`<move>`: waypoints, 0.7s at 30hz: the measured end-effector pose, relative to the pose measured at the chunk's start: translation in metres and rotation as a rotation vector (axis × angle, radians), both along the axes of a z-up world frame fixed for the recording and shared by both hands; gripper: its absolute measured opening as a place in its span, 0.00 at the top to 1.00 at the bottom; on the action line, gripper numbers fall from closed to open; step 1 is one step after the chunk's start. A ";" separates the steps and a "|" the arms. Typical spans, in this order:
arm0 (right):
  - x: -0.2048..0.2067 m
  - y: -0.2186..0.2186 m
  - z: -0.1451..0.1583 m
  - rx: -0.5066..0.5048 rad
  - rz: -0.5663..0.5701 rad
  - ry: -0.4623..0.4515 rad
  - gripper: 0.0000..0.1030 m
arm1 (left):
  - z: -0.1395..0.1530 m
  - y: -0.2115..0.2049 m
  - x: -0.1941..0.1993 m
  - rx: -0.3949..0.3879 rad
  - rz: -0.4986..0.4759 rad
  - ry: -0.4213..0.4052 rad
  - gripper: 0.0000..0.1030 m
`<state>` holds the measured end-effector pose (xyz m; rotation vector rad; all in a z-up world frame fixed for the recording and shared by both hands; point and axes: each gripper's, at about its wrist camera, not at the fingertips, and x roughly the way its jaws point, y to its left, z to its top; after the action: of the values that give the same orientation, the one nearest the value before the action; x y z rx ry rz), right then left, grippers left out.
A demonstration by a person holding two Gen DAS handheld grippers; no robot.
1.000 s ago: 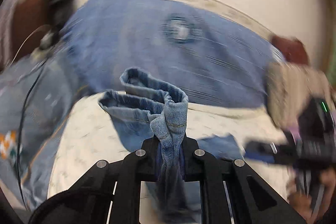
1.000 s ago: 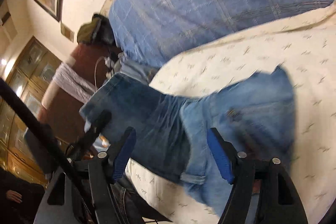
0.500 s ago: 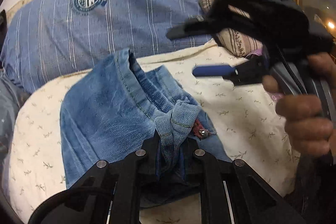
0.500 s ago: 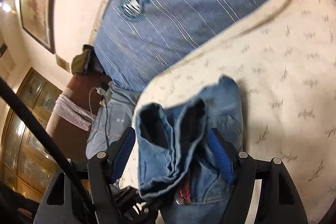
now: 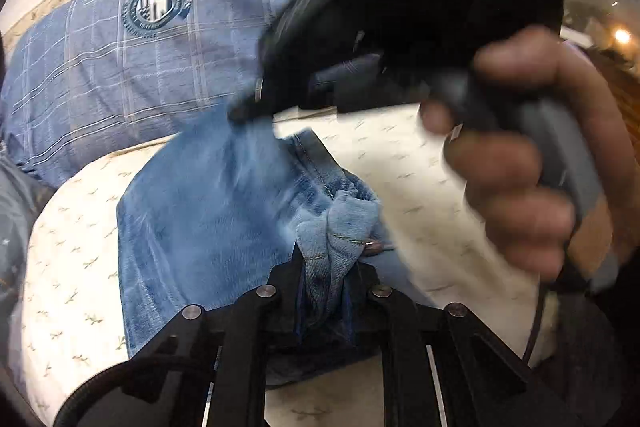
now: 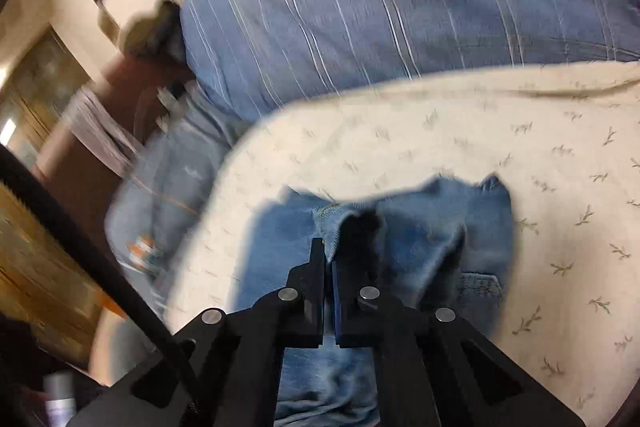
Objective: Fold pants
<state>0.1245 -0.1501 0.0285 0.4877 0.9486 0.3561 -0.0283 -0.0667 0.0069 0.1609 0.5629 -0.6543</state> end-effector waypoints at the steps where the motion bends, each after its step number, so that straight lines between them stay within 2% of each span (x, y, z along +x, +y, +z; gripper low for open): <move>1: -0.006 -0.004 0.013 -0.007 -0.013 -0.029 0.98 | 0.003 -0.002 -0.007 -0.003 -0.013 -0.034 0.86; 3: -0.012 -0.007 0.020 -0.074 -0.032 -0.037 0.98 | -0.001 -0.011 -0.009 0.030 -0.033 -0.032 0.86; 5: -0.006 -0.008 -0.002 -0.180 -0.048 0.027 0.98 | -0.012 -0.018 -0.006 0.057 -0.043 -0.001 0.85; 6: -0.002 -0.010 -0.024 -0.222 -0.056 0.088 0.98 | -0.017 -0.021 -0.006 0.071 -0.043 0.005 0.85; 7: 0.002 -0.015 -0.049 -0.183 -0.058 0.166 0.98 | -0.019 -0.023 -0.007 0.078 -0.042 0.007 0.85; 8: 0.002 -0.020 -0.060 -0.139 -0.079 0.202 0.97 | -0.018 -0.023 -0.007 0.071 -0.043 0.004 0.85; 10: -0.004 -0.022 -0.042 -0.122 -0.082 0.146 0.96 | -0.014 -0.021 -0.007 0.059 -0.044 -0.005 0.85; 12: -0.009 -0.025 -0.024 -0.117 -0.086 0.087 0.85 | -0.015 -0.020 -0.003 0.060 -0.036 -0.010 0.85; 13: -0.011 -0.027 -0.023 -0.117 -0.097 0.085 0.76 | -0.016 -0.022 -0.005 0.070 -0.034 -0.010 0.85; 15: -0.021 -0.034 -0.023 -0.110 -0.128 0.108 0.71 | -0.017 -0.023 -0.006 0.083 -0.032 -0.020 0.85; 16: -0.026 -0.035 -0.024 -0.081 -0.133 0.111 0.67 | -0.016 -0.024 -0.009 0.086 -0.029 -0.031 0.85; 17: -0.036 -0.040 -0.023 -0.046 -0.133 0.110 0.57 | -0.015 -0.024 -0.010 0.083 -0.030 -0.033 0.84; 18: -0.046 -0.044 -0.024 0.005 -0.133 0.102 0.53 | -0.014 -0.025 -0.010 0.078 -0.030 -0.032 0.84; 21: -0.055 -0.042 -0.027 0.058 -0.120 0.080 0.52 | -0.016 -0.026 -0.003 0.077 -0.030 -0.035 0.84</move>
<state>0.0691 -0.1920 0.0019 0.6127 0.9832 0.2572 -0.0317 -0.0930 -0.0096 0.2530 0.5532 -0.6577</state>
